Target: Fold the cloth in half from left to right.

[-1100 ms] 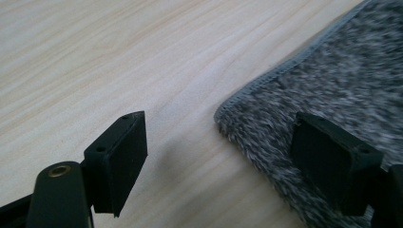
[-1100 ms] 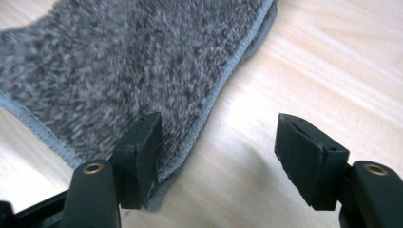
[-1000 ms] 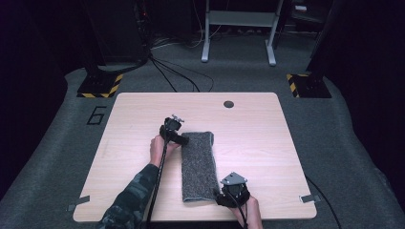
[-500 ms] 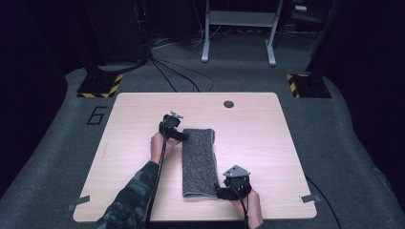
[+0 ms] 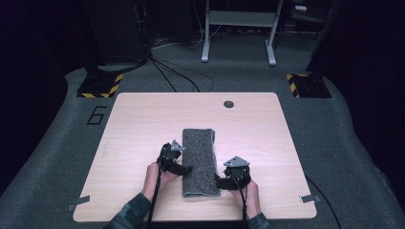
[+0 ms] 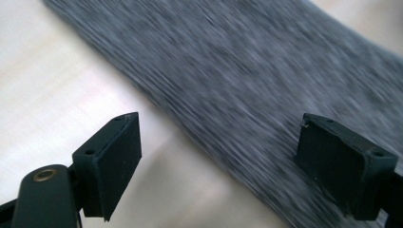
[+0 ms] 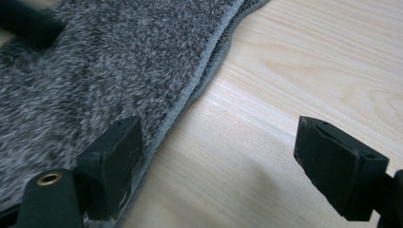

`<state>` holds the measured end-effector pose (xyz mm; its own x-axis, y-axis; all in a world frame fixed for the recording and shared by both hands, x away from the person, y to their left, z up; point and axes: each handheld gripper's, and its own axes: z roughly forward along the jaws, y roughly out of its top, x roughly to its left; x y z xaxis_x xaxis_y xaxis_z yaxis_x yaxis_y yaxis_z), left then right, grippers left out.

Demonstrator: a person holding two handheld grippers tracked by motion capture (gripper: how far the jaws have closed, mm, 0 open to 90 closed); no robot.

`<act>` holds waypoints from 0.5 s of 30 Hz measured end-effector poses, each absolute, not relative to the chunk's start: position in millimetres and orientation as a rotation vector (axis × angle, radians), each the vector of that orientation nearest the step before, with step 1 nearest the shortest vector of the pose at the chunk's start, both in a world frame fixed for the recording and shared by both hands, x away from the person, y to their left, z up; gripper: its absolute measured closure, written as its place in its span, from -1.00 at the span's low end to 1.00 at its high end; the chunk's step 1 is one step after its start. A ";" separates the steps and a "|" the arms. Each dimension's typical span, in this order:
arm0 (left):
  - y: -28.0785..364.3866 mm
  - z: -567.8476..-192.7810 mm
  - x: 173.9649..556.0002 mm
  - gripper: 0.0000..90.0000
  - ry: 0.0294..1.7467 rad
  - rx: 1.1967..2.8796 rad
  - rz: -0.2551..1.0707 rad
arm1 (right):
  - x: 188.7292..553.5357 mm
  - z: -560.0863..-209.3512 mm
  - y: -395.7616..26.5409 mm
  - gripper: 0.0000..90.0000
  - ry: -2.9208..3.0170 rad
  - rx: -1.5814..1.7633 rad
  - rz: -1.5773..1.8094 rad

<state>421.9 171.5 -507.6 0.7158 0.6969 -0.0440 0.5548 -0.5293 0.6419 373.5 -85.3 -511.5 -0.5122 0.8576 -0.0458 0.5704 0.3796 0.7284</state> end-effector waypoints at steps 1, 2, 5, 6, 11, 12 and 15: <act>172.0 -510.0 415.3 -0.67 0.925 2.287 0.284 | 375.0 -512.6 -84.5 -0.64 2.221 1.240 0.925; 172.3 -512.4 408.8 -0.68 0.906 2.290 0.284 | 375.5 -513.5 -83.6 -0.64 2.224 1.250 0.921; 175.1 -517.4 394.6 -0.69 0.887 2.279 0.290 | 378.0 -516.7 -82.3 -0.64 2.226 1.245 0.900; 176.1 -517.6 390.7 -0.69 0.888 2.277 0.287 | 378.0 -517.3 -82.7 -0.64 2.236 1.236 0.888; 176.3 -515.5 371.5 -0.70 0.849 2.277 0.291 | 376.4 -518.1 -82.2 -0.63 2.218 1.249 0.888; 175.8 -515.5 367.5 -0.70 0.846 2.284 0.294 | 376.0 -517.8 -82.6 -0.63 2.219 1.254 0.890; 174.6 -517.5 356.0 -0.71 0.830 2.321 0.335 | 374.6 -518.4 -84.5 -0.63 2.222 1.251 0.888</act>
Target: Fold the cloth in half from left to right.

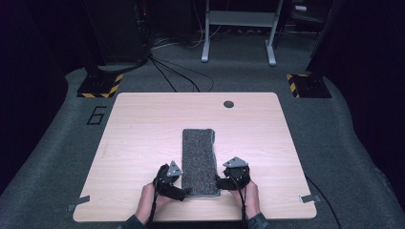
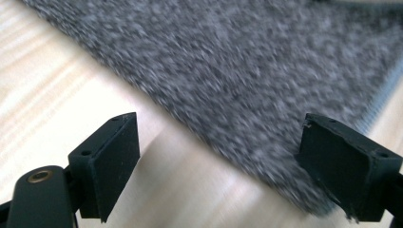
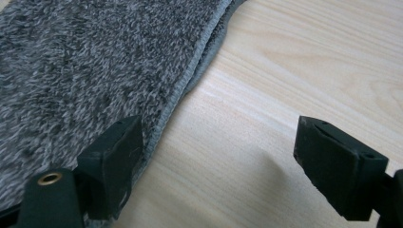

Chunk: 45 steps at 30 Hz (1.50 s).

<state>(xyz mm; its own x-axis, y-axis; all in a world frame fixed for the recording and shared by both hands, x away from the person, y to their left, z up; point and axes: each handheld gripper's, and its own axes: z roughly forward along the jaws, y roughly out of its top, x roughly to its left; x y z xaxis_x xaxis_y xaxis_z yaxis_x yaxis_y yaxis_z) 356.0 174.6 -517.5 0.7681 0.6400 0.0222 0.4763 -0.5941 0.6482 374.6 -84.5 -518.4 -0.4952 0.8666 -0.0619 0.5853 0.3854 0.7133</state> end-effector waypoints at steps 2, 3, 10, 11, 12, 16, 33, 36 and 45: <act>175.2 -517.9 354.6 -0.71 0.820 2.314 0.340 | 373.7 -519.0 -85.1 -0.64 2.224 1.253 0.888; 176.0 -518.3 353.1 -0.71 0.823 2.309 0.332 | 373.4 -519.3 -85.0 -0.64 2.223 1.256 0.891; 186.6 -516.1 355.6 -0.77 0.843 2.283 0.284 | 370.6 -518.8 -88.8 -0.71 2.253 1.233 0.909; 188.6 -514.0 357.9 -0.77 0.842 2.281 0.292 | 372.2 -517.6 -90.6 -0.73 2.259 1.236 0.920; 190.2 -512.0 360.5 -0.77 0.852 2.267 0.298 | 374.0 -516.0 -91.9 -0.75 2.258 1.243 0.934; 196.0 -504.0 372.7 -0.79 0.869 2.239 0.298 | 387.7 -506.8 -97.0 -0.88 2.272 1.210 0.975; 211.6 -485.8 499.5 -0.75 1.054 2.151 0.299 | 487.3 -481.1 -89.7 -0.86 2.338 1.209 1.070; 207.1 -488.7 516.8 -0.73 1.081 2.150 0.284 | 506.8 -483.0 -83.7 -0.77 2.335 1.235 1.052; 201.4 -499.9 545.4 -0.67 1.147 2.130 0.285 | 540.5 -497.2 -75.9 -0.51 2.317 1.344 1.033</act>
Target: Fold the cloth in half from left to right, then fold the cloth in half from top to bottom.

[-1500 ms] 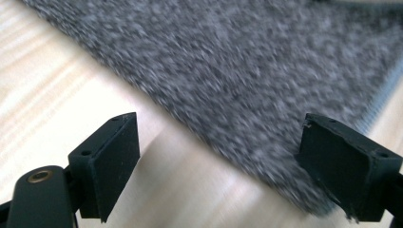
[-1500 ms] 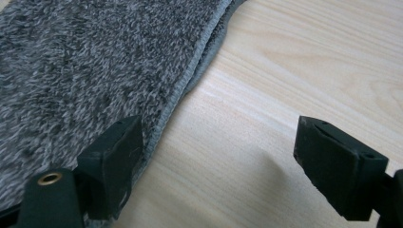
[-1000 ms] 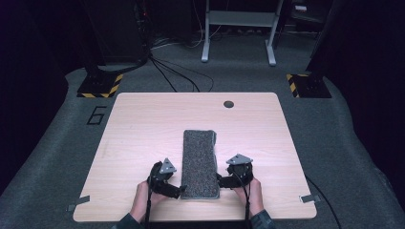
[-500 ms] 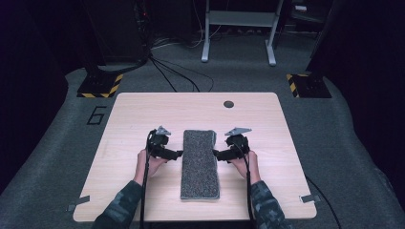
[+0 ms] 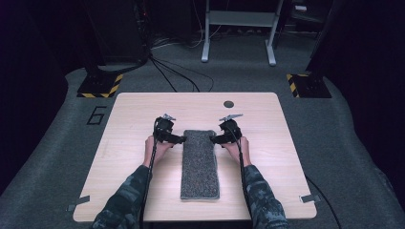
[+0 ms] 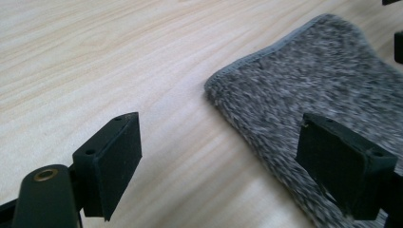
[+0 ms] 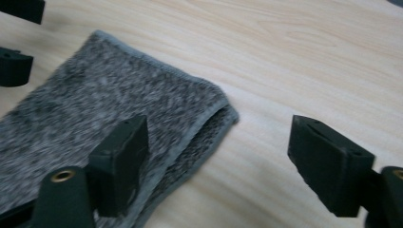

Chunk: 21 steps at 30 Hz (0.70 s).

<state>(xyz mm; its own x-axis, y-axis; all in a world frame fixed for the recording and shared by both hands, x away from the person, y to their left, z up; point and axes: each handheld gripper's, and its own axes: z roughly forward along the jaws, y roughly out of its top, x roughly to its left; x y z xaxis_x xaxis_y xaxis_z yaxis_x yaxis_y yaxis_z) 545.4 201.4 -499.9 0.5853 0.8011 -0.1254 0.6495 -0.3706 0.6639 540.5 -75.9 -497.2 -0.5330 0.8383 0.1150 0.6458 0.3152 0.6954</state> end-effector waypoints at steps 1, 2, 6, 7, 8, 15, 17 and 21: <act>200.7 -501.4 547.6 -0.67 1.151 2.132 0.287 | 542.8 -498.6 -76.2 -0.49 2.322 1.346 1.022; 200.3 -502.0 549.3 -0.67 1.157 2.134 0.280 | 545.6 -500.5 -76.8 -0.46 2.337 1.355 1.020; 196.9 -503.8 554.5 -0.66 1.170 2.121 0.277 | 552.8 -503.8 -78.5 -0.30 2.339 1.379 1.022; 195.9 -503.7 555.5 -0.65 1.160 2.136 0.279 | 554.3 -504.2 -78.1 -0.27 2.333 1.384 1.030; 193.8 -504.6 556.3 -0.63 1.155 2.138 0.288 | 555.8 -503.9 -78.2 -0.24 2.342 1.378 1.024; 187.6 -510.3 563.7 -0.50 1.163 2.152 0.289 | 562.6 -506.8 -70.7 0.05 2.341 1.386 1.009; 187.4 -510.0 563.9 -0.49 1.164 2.156 0.284 | 564.1 -507.6 -68.7 0.09 2.352 1.374 0.998; 186.7 -509.9 564.0 -0.47 1.161 2.160 0.293 | 564.5 -509.5 -65.9 0.18 2.364 1.367 0.987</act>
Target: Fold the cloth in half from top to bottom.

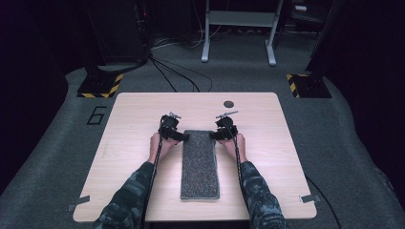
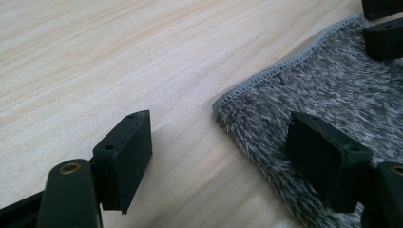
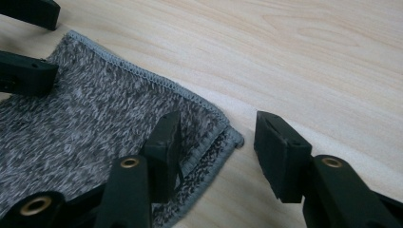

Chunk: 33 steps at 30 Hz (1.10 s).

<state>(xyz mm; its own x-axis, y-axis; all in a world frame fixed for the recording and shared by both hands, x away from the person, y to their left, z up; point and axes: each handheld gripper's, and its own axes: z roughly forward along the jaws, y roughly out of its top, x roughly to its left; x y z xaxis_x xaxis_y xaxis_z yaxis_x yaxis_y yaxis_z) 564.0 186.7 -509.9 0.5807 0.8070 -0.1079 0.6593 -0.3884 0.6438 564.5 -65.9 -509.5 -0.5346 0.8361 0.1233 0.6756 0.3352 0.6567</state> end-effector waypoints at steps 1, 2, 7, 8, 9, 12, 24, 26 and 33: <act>186.9 -509.9 564.2 -0.45 1.159 2.160 0.296 | 564.6 -509.5 -65.6 0.22 2.367 1.358 0.984; 187.2 -510.0 564.5 -0.44 1.156 2.158 0.299 | 564.3 -509.4 -64.7 0.26 2.366 1.358 0.986; 186.9 -509.1 565.5 -0.15 1.138 2.164 0.310 | 562.7 -509.2 -62.1 0.45 2.369 1.340 0.963; 185.8 -509.0 565.2 -0.08 1.138 2.163 0.307 | 562.5 -509.3 -61.9 0.49 2.369 1.337 0.964; 185.5 -508.8 565.1 0.00 1.136 2.165 0.310 | 562.4 -509.4 -61.9 0.55 2.371 1.335 0.966; 183.4 -508.7 564.3 0.17 1.122 2.168 0.304 | 562.2 -509.5 -62.0 0.65 2.378 1.331 0.971; 178.9 -507.7 559.2 0.92 1.088 2.163 0.296 | 558.2 -511.7 -65.2 0.84 2.366 1.326 1.015; 180.8 -505.7 557.0 0.92 1.080 2.149 0.314 | 557.8 -510.4 -67.7 0.85 2.359 1.320 1.034; 186.6 -489.8 549.8 0.92 1.052 2.079 0.331 | 548.0 -493.5 -73.1 0.86 2.302 1.276 1.105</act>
<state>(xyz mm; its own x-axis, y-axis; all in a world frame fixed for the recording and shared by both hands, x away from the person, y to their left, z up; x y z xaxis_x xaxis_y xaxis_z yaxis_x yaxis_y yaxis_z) 549.8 186.6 -489.8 0.6255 0.7731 -0.1054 0.5736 -0.3641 0.7338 548.0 -73.1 -493.5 -0.5676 0.8158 0.1105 0.5965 0.3151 0.7382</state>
